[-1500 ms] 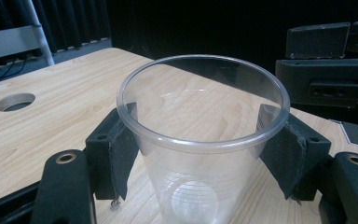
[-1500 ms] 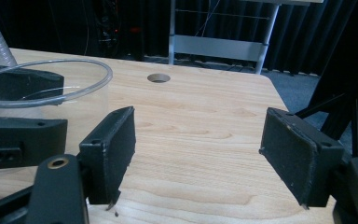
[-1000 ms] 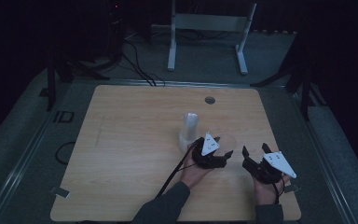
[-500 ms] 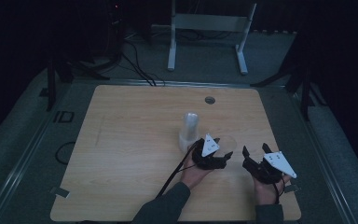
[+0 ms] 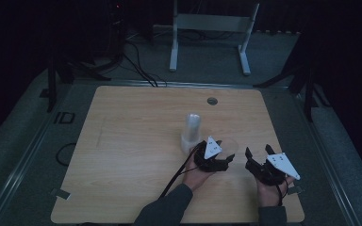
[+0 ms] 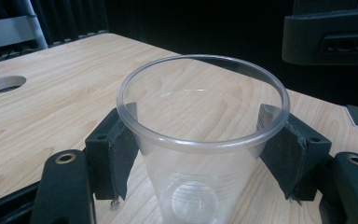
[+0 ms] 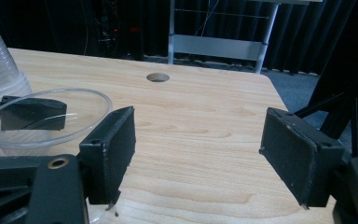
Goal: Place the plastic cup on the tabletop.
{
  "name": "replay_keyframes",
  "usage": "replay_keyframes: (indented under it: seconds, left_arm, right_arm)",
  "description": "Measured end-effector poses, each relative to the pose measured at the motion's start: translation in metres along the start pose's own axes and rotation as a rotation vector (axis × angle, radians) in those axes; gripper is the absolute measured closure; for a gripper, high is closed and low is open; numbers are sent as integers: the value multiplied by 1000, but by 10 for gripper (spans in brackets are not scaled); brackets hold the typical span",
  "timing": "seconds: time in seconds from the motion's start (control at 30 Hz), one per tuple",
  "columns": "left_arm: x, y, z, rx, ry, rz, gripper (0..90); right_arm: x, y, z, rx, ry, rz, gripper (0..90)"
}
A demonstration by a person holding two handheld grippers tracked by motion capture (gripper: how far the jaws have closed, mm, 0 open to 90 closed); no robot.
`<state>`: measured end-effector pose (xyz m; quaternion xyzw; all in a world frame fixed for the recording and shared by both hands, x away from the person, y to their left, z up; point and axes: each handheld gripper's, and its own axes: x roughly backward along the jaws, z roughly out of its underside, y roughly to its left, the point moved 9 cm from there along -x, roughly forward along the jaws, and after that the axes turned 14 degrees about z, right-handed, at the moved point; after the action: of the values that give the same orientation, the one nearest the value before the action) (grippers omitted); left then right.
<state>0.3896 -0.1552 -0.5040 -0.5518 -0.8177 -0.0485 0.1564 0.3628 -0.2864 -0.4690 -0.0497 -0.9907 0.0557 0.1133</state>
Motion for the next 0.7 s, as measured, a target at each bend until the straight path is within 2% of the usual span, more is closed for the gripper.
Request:
replay_keyframes:
  seconds: [0.7]
  left_arm:
    - [-2, 2, 10, 12, 15, 4, 307]
  right_arm:
    - [0, 0, 0, 1, 0, 1, 259]
